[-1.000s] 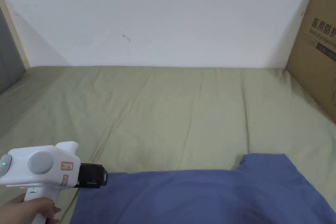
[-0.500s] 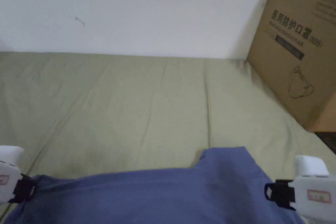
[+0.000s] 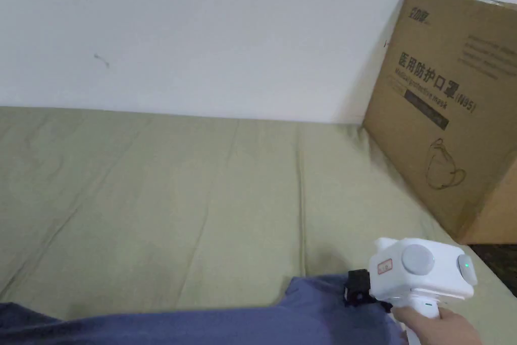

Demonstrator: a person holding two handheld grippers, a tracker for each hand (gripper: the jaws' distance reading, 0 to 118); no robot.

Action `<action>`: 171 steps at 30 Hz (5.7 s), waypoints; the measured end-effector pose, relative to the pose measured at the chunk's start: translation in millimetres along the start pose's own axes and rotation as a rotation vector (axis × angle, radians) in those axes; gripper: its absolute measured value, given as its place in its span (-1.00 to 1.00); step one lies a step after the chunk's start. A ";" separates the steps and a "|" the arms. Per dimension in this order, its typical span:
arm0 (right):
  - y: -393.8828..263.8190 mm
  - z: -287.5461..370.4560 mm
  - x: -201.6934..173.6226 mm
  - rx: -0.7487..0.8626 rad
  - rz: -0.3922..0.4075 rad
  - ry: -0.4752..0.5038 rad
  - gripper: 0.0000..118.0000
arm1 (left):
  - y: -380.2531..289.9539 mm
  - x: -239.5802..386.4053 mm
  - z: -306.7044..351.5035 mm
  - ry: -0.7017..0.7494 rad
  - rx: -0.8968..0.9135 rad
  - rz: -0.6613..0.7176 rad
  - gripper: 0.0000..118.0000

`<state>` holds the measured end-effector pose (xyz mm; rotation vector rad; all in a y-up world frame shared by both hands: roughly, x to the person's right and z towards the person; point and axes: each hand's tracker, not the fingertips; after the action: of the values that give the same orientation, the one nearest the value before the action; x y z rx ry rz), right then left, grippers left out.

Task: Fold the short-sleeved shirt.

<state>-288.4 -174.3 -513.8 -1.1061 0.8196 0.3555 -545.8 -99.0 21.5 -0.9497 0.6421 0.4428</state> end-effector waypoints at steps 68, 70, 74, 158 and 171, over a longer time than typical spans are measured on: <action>-272.8 251.7 -127.9 0.404 0.191 -0.008 -1.00 | -164.5 61.5 109.9 -0.267 0.159 0.376 -0.97; -275.6 252.7 -125.3 0.412 0.197 -0.015 -1.00 | -177.2 2.5 96.7 -0.582 0.083 0.543 -0.96; -276.5 250.5 -115.9 0.369 0.150 0.012 -1.00 | -216.5 -58.8 95.1 -0.698 0.074 0.664 -0.06; -303.5 240.0 -100.2 0.175 0.224 0.072 -1.00 | -180.8 163.3 31.8 -0.698 -0.042 0.219 -0.98; -303.6 238.3 -110.4 0.141 0.210 0.107 -1.00 | -219.0 -55.1 60.2 -0.662 -0.001 0.563 0.75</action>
<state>-74.2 -77.8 -188.2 -0.9154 1.0436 0.4095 -434.5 -164.7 216.2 -0.5526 0.2867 1.1978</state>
